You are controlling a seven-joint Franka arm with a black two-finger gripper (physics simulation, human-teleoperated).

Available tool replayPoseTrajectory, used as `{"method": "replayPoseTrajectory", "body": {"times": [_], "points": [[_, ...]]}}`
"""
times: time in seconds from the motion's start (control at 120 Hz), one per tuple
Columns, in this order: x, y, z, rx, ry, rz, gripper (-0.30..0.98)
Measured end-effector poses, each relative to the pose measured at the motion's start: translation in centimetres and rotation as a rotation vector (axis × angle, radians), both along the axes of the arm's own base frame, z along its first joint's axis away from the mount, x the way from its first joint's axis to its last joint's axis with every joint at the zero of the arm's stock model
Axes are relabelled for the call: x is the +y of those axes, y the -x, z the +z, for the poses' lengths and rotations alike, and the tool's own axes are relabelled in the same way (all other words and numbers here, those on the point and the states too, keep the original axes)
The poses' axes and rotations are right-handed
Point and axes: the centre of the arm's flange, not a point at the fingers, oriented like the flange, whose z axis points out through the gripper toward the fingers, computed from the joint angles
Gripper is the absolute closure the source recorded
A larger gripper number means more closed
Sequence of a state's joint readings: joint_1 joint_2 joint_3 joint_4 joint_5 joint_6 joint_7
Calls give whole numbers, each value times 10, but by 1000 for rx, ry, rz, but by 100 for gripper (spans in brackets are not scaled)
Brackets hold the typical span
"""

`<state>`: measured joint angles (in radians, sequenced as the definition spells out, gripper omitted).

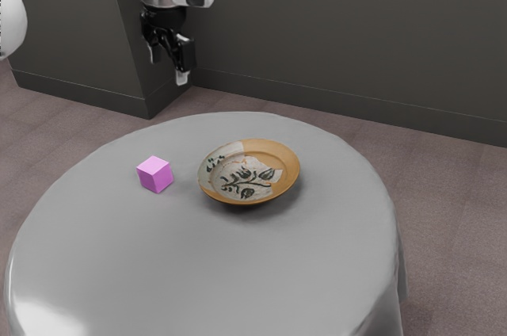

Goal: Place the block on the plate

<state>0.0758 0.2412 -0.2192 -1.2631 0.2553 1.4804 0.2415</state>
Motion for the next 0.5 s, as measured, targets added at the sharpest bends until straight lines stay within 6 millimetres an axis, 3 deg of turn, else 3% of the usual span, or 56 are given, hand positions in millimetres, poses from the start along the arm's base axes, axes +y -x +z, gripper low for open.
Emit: {"method": "replayPoseTrajectory", "body": {"times": [0.083,0.183,0.325,0.5], "points": [[-2,-3,-10,26,-5,-36,0],[6,-14,-48,104,-11,-58,0],[44,-30,-115,229,-5,-45,0],[97,-36,-178,328,25,-4,0]]}}
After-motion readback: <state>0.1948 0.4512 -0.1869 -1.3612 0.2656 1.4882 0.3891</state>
